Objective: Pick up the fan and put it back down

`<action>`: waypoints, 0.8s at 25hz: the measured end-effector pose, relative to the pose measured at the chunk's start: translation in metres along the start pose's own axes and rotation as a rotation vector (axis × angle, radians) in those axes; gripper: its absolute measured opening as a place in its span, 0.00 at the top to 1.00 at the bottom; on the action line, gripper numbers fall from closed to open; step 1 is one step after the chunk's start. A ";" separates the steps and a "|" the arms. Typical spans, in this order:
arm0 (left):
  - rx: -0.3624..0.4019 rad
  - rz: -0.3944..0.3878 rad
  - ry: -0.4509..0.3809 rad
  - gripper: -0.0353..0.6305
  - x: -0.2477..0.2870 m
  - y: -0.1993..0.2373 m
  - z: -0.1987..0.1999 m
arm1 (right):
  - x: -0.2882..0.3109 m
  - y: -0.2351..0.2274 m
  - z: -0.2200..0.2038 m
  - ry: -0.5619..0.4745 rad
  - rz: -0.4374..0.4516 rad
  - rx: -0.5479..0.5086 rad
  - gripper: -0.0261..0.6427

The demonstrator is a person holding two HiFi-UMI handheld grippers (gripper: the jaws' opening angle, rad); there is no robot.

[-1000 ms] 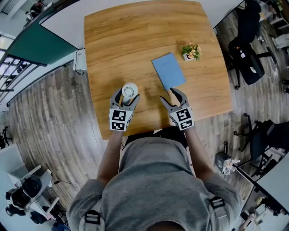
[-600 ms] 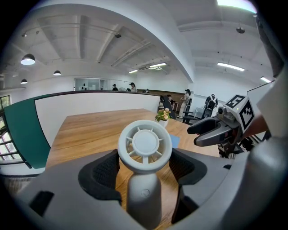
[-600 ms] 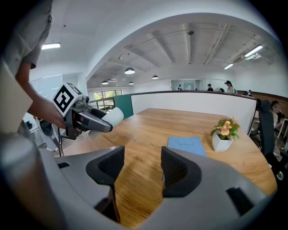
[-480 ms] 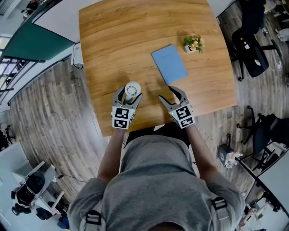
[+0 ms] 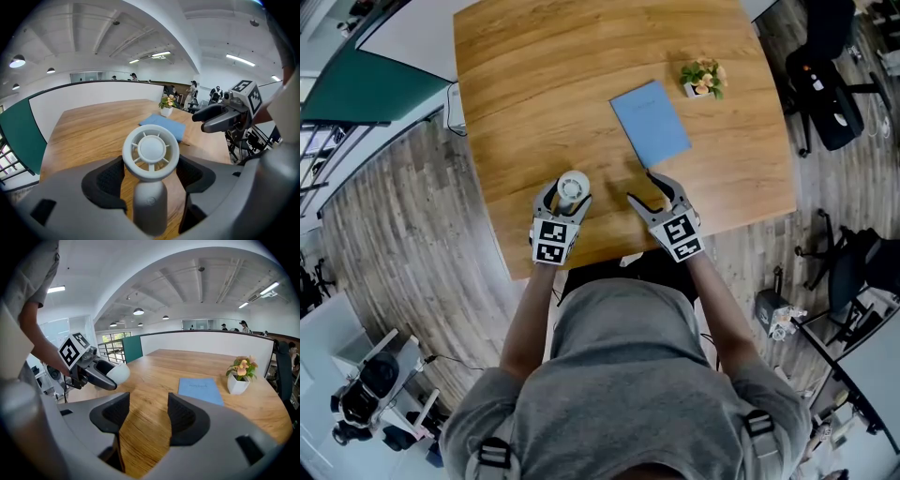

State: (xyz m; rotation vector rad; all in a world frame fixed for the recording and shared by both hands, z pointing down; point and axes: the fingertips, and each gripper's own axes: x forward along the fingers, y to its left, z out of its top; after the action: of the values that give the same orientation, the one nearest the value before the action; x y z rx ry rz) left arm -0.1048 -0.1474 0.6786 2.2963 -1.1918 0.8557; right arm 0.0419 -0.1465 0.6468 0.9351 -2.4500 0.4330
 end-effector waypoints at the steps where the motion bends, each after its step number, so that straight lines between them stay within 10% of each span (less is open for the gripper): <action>1: 0.006 -0.001 0.013 0.40 0.001 -0.001 -0.004 | 0.000 -0.001 -0.002 0.005 -0.002 0.001 0.57; 20: 0.053 -0.014 0.197 0.40 0.039 0.003 -0.057 | 0.004 -0.005 -0.019 0.029 -0.017 0.039 0.57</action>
State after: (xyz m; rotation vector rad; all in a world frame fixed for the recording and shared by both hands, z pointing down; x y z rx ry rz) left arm -0.1084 -0.1373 0.7468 2.1990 -1.0783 1.0924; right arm 0.0489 -0.1437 0.6654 0.9586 -2.4132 0.4870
